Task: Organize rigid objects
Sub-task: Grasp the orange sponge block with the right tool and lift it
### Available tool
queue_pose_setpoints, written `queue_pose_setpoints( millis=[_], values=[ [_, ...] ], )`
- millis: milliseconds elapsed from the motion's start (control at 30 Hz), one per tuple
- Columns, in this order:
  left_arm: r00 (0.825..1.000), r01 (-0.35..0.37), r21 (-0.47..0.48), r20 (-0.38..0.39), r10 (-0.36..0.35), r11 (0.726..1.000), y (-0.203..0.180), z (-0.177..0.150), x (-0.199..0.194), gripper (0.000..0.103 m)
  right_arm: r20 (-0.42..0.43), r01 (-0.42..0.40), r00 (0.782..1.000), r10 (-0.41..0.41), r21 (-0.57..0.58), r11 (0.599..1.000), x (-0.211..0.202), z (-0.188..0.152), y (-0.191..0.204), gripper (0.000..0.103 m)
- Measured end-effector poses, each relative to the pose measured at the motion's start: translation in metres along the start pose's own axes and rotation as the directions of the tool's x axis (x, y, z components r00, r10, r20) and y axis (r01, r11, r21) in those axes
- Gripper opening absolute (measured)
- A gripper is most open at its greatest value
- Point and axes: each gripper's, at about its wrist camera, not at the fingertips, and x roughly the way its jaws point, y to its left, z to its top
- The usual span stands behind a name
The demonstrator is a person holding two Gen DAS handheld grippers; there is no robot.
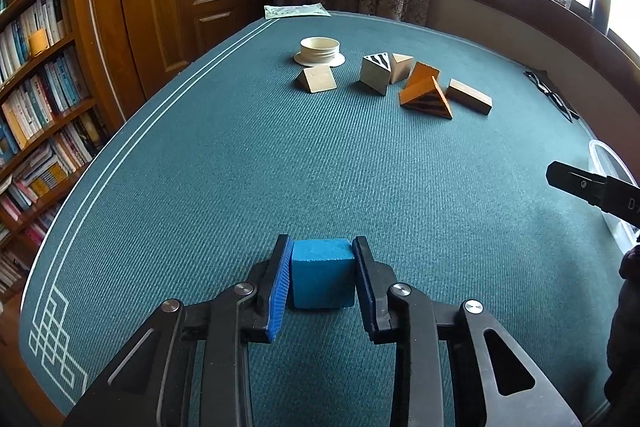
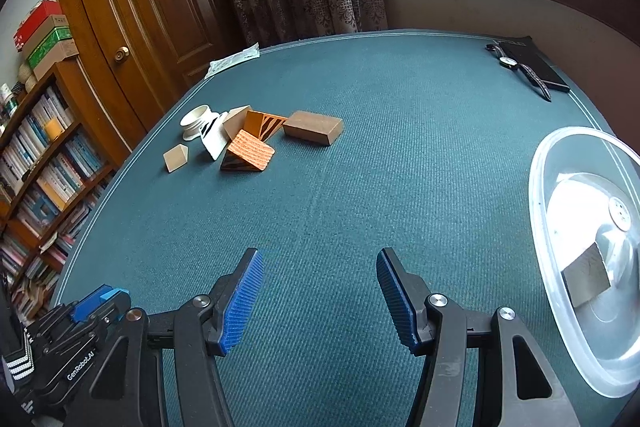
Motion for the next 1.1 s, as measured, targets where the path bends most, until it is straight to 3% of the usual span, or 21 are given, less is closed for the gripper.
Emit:
queue_pose_setpoints(
  millis=[433,733,900,1100],
  values=[
    [0.999,0.03,-0.007,0.042,-0.03,1.0,-0.009,0.02,0.011,0.031,-0.03,-0.048,0.999,0.043,-0.18,0.982,0.047,0.037,0.044,0.062],
    [0.999,0.031,-0.016,0.036,-0.03,0.999,-0.007,0.025,0.017,0.031,-0.049,-0.133,0.991,0.124,-0.249,0.959,0.086,0.069,0.064,0.061],
    [0.999,0.027,-0.023,0.03,-0.026,0.999,-0.005,0.026,0.021,0.031,-0.061,-0.132,0.991,0.121,-0.25,0.959,0.106,0.081,0.064,0.06],
    [1.0,0.029,-0.033,0.013,-0.029,0.999,-0.003,0.028,0.028,0.031,-0.101,-0.201,0.978,0.182,-0.228,0.953,0.108,0.077,0.06,0.06]
  ],
)
